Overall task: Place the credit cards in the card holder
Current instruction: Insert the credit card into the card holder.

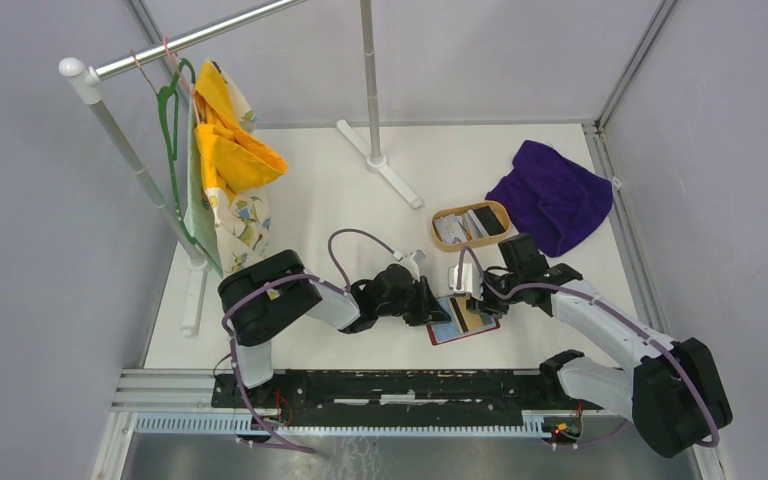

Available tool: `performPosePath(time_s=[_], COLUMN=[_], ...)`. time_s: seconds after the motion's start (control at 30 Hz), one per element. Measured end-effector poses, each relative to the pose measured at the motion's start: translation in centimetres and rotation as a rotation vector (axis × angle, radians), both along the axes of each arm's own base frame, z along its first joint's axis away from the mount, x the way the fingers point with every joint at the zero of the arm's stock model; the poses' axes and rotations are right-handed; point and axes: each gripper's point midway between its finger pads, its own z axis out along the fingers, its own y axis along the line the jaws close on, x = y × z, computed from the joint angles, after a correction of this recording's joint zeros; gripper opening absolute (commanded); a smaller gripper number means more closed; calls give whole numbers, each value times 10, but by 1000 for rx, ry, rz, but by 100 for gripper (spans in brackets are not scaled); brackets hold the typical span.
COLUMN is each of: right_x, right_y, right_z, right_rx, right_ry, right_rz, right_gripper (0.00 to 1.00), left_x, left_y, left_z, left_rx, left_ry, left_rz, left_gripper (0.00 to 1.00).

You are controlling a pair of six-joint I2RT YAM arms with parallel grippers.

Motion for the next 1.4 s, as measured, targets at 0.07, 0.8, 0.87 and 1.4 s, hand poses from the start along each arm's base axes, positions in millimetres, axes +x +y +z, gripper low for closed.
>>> performPosePath(time_s=[0.07, 0.8, 0.87, 1.4], right_x=[3, 42, 40, 28], right_y=[-1, -68, -67, -60], right_z=[4, -18, -21, -28], right_rx=[3, -272, -270, -245], right_ry=[-19, -98, -87, -23], right_rz=[-7, -263, -258, -216], right_gripper=[44, 40, 39, 39], left_x=[1, 11, 11, 5], left_y=[-1, -12, -16, -31], left_z=[0, 0, 0, 1], left_rx=[6, 57, 58, 78], left_ry=[-4, -37, -38, -43], left_rz=[-3, -24, -31, -71], left_gripper=[9, 8, 8, 9])
